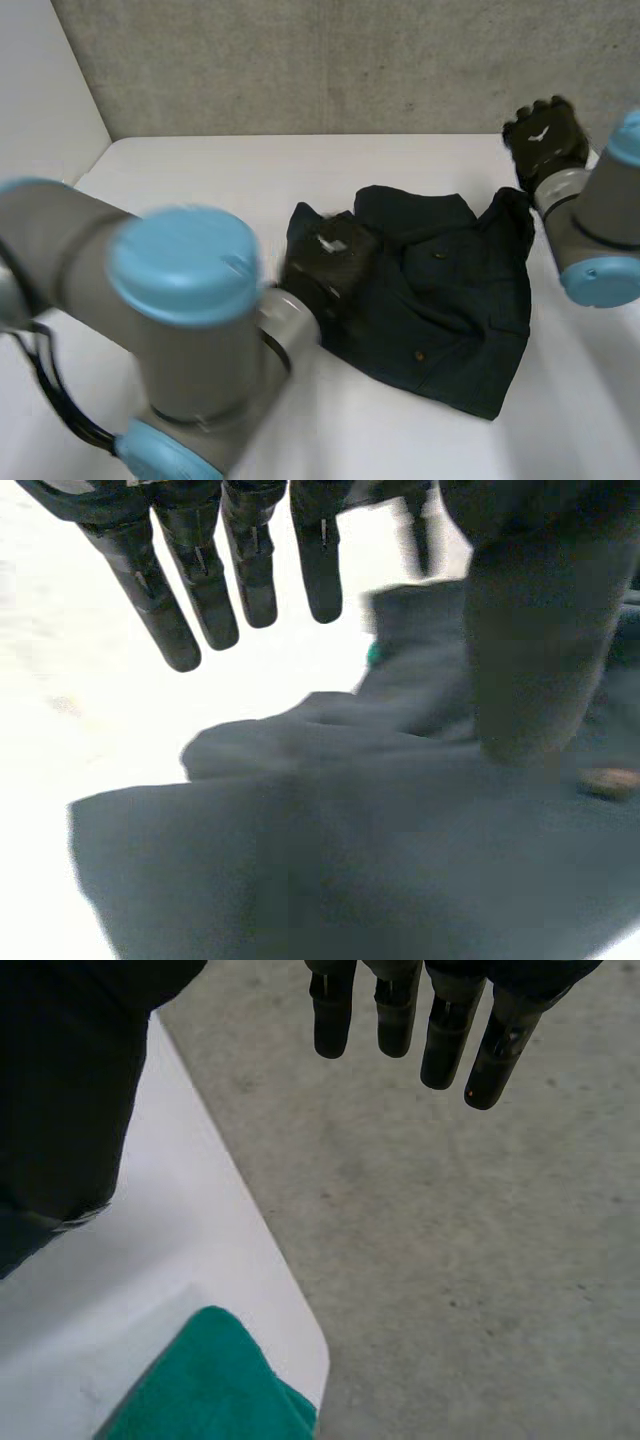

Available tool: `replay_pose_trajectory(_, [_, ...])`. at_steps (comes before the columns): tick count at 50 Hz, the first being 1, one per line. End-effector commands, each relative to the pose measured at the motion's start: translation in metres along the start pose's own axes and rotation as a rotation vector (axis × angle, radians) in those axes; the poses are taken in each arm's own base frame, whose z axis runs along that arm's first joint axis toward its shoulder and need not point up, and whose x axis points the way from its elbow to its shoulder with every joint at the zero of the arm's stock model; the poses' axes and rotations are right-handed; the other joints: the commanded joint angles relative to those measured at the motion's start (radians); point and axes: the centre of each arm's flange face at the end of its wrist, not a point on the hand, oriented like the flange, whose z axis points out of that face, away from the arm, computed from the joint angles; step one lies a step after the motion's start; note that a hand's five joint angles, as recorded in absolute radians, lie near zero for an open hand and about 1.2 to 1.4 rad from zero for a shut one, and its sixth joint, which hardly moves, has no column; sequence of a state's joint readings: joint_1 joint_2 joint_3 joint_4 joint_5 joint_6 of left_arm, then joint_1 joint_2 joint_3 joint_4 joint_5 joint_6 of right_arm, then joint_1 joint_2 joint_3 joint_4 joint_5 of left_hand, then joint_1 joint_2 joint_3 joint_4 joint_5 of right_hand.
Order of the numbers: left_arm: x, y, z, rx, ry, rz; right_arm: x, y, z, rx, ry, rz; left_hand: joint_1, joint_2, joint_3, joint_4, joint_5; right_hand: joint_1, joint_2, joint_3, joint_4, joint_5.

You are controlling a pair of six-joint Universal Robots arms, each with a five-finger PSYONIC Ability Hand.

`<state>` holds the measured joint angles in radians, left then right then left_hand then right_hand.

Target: Fold the laundry.

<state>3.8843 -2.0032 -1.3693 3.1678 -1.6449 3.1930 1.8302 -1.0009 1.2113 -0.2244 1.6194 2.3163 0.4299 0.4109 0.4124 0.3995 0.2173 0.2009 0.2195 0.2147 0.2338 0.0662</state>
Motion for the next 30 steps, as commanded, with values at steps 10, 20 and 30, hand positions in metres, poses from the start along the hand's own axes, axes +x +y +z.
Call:
replay_pose_trajectory(10, [-0.119, 0.012, 0.040, -0.023, -0.092, 0.207, 0.039, -0.039, -0.102, -0.185, -0.244, 0.162, -0.023, -0.004, -0.005, 0.008, 0.015, -0.016, -0.035, -0.030, -0.049, -0.056])
replay_pose_trajectory(20, [-0.130, 0.056, 0.073, -0.093, -0.001, 0.249, 0.011, -0.040, -0.166, -0.232, -0.585, 0.368, -0.020, -0.001, -0.002, 0.011, 0.018, 0.072, 0.053, 0.058, 0.039, 0.032])
replay_pose_trajectory(30, [-0.115, 0.084, 0.098, -0.067, 0.074, 0.259, -0.031, -0.012, -0.211, -0.249, -0.675, 0.387, -0.008, 0.011, 0.010, 0.022, 0.030, 0.104, 0.086, 0.091, 0.071, 0.064])
